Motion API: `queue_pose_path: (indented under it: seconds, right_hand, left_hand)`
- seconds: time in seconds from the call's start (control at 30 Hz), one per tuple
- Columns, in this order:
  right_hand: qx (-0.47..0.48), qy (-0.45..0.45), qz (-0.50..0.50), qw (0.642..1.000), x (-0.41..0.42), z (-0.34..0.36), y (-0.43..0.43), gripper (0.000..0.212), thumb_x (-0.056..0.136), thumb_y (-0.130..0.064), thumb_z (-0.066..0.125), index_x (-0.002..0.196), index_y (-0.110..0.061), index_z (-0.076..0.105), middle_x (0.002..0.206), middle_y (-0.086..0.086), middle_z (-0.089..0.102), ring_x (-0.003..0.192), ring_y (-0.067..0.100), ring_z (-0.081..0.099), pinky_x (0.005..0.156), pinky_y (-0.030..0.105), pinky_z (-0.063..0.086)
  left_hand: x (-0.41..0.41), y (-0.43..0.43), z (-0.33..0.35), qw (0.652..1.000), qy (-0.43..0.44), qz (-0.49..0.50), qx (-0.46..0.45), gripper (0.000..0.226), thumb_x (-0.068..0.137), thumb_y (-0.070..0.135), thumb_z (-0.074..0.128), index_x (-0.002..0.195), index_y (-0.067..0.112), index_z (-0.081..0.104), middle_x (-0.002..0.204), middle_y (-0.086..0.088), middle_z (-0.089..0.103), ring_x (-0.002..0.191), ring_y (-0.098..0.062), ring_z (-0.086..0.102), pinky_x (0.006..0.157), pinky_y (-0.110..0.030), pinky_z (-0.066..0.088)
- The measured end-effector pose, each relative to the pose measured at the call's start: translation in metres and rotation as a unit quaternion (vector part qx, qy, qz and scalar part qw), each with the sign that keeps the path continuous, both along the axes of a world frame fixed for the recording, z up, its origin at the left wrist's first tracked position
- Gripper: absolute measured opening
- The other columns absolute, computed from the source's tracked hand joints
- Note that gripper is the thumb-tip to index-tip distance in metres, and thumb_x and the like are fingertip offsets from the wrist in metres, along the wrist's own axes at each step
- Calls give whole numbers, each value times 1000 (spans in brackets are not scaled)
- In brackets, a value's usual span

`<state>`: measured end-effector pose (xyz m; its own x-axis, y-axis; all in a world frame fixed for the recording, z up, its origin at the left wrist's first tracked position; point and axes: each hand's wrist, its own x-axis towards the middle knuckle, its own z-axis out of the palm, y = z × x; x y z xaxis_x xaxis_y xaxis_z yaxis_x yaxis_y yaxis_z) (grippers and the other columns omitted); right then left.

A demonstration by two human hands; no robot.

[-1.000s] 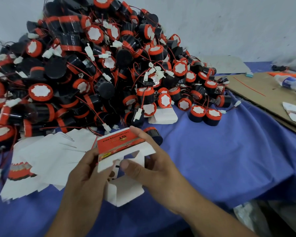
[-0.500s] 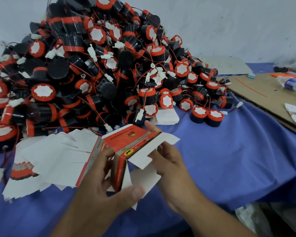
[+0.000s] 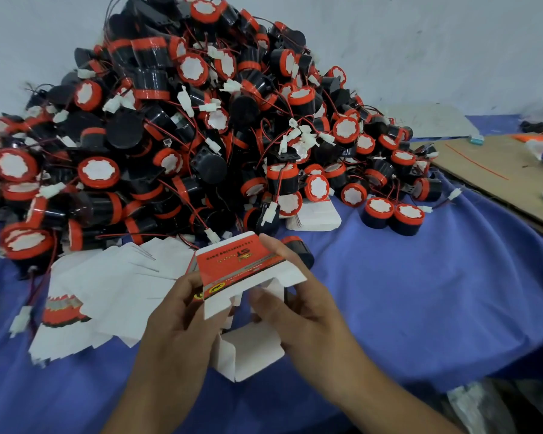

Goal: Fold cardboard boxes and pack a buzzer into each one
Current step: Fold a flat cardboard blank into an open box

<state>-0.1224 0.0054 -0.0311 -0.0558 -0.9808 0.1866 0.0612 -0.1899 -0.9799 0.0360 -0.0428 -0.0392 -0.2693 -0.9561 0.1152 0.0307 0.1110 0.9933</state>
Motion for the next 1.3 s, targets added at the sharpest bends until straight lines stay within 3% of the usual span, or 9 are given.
queue_pose_path:
  seconds: [0.23, 0.4, 0.5, 0.57, 0.93, 1.03, 1.13, 1.2, 1.3]
  right_hand:
    - [-5, -13, 7, 1000, 1, 4, 3, 52, 97, -22, 62, 138, -51, 49, 86, -9, 71, 77, 6, 65, 61, 17, 48]
    - [-18, -59, -32, 998, 0, 5, 1, 40, 97, -19, 60, 128, -46, 61, 88, 3, 70, 75, 11, 64, 58, 19, 50]
    - [-38, -93, -35, 994, -3, 5, -1, 31, 92, -28, 64, 116, -48, 68, 104, 2, 73, 95, 12, 71, 77, 25, 58]
    - [-32, -99, -35, 994, -5, 4, -1, 35, 89, -32, 66, 119, -50, 66, 107, 0, 74, 98, 13, 72, 78, 25, 58]
    - [-20, -51, -12, 998, 0, 2, -2, 47, 100, -10, 55, 143, -28, 51, 112, 5, 73, 104, 18, 71, 83, 26, 56]
    - [-35, -17, -6, 999, 1, 3, -1, 49, 103, -8, 54, 145, -33, 48, 112, 7, 73, 103, 23, 71, 85, 33, 58]
    - [-18, 23, -17, 999, 5, 4, 1, 58, 96, -28, 61, 142, -56, 42, 105, 8, 72, 94, 38, 66, 80, 42, 58]
    - [-26, 28, -3, 999, 7, 3, 2, 59, 93, -34, 62, 140, -62, 40, 113, 1, 72, 101, 27, 69, 79, 34, 57]
    - [-43, 8, 43, 998, 11, 2, 3, 62, 97, -26, 65, 143, -57, 39, 133, -1, 65, 119, 19, 64, 96, 31, 54]
  left_hand:
    - [-1, 3, 4, 999, -20, 32, -27, 41, 61, 58, 61, 100, 50, 72, 101, 11, 74, 88, -18, 71, 75, -38, 55]
    - [4, 4, 11, 990, -74, -72, -95, 58, 65, 68, 69, 121, 54, 61, 130, 23, 61, 114, 3, 60, 80, -11, 51]
    - [4, 9, 7, 981, -80, -170, -44, 98, 47, 81, 79, 136, 57, 44, 142, 23, 51, 132, -3, 50, 99, -29, 51]
    - [2, 11, 6, 982, -65, -177, -22, 105, 41, 78, 83, 136, 57, 42, 143, 21, 51, 133, -7, 49, 99, -37, 53]
    - [-5, 13, 5, 990, 5, -128, -62, 67, 60, 38, 77, 121, 55, 58, 126, 15, 66, 119, -4, 60, 82, -13, 53]
    - [-4, 11, 8, 995, -6, -77, -65, 57, 58, 43, 72, 113, 56, 62, 117, 17, 70, 110, 1, 64, 77, -6, 50]
    - [-4, 10, 9, 997, -6, -35, -62, 45, 67, 36, 77, 111, 44, 68, 107, 18, 73, 99, 4, 67, 72, -4, 48]
    - [-4, 9, 9, 999, 3, -3, -46, 35, 80, 17, 78, 106, 37, 71, 98, 17, 75, 89, 4, 69, 65, -8, 50]
    - [-2, 7, 12, 998, 22, 48, -23, 28, 68, 34, 72, 94, 44, 74, 92, 13, 75, 84, -3, 70, 64, -20, 51]
